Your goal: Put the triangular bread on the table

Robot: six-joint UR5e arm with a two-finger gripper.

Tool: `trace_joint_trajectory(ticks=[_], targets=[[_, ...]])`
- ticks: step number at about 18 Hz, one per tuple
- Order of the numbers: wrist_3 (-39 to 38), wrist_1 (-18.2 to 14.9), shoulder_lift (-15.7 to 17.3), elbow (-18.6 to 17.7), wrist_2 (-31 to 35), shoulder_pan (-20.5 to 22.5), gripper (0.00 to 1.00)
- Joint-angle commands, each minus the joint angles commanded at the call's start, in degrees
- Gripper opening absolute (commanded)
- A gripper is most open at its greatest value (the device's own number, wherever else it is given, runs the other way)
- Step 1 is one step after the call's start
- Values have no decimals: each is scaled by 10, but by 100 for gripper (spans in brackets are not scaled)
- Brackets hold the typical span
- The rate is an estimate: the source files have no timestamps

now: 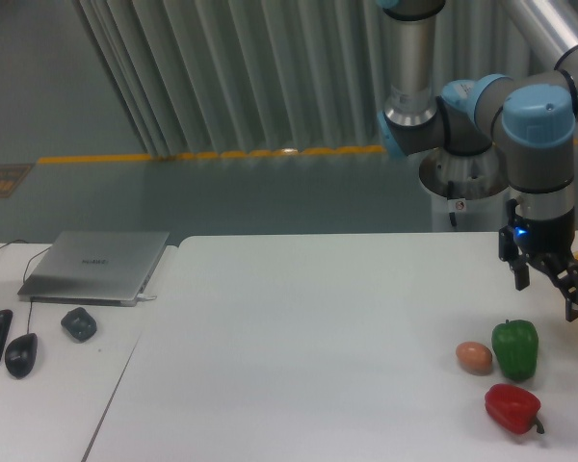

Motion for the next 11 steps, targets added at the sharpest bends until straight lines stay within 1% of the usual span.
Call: trace_joint_trajectory(ticks=[7,11], targets=[[-11,2,-2,-1,1,1,100],[-29,7,-2,-11,1,0,100]])
